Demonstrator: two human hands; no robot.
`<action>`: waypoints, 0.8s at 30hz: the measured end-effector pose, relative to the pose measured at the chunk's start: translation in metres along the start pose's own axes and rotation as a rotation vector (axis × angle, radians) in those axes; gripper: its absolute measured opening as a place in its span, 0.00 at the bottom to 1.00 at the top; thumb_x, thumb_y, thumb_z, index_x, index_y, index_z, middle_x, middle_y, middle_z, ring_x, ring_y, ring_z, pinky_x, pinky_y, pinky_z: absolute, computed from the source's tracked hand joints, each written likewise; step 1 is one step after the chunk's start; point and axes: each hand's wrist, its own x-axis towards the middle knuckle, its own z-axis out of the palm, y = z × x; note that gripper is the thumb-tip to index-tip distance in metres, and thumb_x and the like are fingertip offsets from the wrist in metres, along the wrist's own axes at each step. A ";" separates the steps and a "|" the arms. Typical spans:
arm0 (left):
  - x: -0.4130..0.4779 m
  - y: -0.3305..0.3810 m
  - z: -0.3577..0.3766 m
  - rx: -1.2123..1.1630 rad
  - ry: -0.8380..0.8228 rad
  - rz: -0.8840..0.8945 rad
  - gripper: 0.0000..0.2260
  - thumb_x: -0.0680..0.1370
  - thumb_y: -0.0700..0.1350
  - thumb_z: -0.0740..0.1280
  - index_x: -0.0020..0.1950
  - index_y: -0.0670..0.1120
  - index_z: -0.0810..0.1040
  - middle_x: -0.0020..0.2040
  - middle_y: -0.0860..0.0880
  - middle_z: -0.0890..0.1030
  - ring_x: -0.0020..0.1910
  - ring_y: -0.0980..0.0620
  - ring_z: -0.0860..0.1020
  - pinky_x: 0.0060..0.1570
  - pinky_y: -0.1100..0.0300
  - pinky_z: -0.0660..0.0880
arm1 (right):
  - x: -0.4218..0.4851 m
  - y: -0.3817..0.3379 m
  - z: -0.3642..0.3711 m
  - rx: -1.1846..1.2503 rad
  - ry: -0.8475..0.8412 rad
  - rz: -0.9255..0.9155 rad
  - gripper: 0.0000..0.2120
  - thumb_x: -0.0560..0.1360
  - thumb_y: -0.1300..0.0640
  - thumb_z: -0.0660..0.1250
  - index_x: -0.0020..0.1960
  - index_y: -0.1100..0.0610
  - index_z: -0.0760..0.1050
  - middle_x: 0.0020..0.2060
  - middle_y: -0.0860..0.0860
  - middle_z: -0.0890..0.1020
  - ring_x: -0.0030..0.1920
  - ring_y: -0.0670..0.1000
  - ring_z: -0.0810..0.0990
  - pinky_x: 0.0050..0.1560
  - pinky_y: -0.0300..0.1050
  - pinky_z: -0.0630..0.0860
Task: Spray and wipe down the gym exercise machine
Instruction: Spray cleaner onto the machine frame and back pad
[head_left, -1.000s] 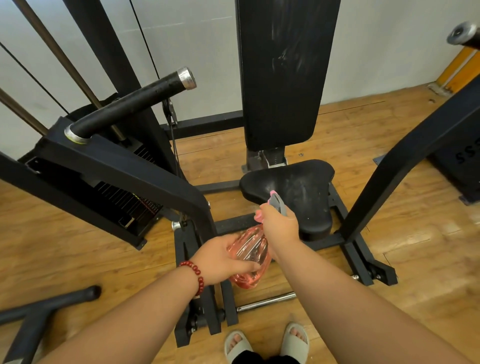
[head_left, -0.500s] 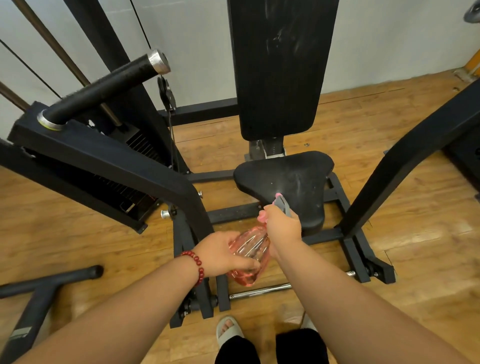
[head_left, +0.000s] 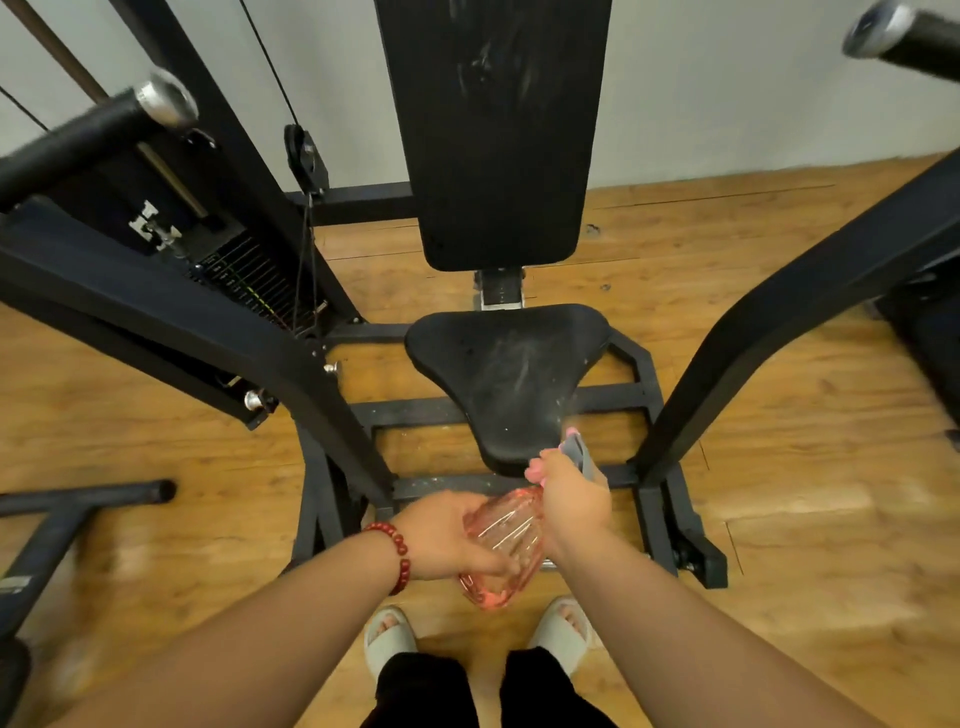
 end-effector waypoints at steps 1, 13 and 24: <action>0.003 0.007 0.006 0.005 0.003 0.004 0.24 0.59 0.65 0.75 0.50 0.57 0.80 0.46 0.58 0.84 0.46 0.60 0.82 0.53 0.57 0.79 | 0.004 -0.004 -0.006 -0.013 0.001 -0.008 0.15 0.76 0.63 0.65 0.57 0.46 0.75 0.41 0.56 0.81 0.41 0.51 0.78 0.48 0.44 0.75; 0.035 0.069 -0.025 0.039 0.078 0.064 0.17 0.70 0.54 0.76 0.55 0.51 0.79 0.48 0.54 0.83 0.47 0.58 0.82 0.51 0.59 0.80 | 0.039 -0.071 0.005 -0.081 -0.041 -0.018 0.10 0.75 0.56 0.71 0.56 0.50 0.76 0.43 0.51 0.83 0.48 0.52 0.82 0.56 0.51 0.79; 0.060 0.058 -0.097 0.116 0.063 0.063 0.18 0.68 0.57 0.76 0.54 0.53 0.78 0.47 0.57 0.83 0.46 0.60 0.81 0.50 0.61 0.79 | 0.048 -0.087 0.067 -0.006 -0.041 0.018 0.10 0.74 0.57 0.72 0.54 0.49 0.79 0.44 0.50 0.83 0.49 0.53 0.82 0.59 0.56 0.77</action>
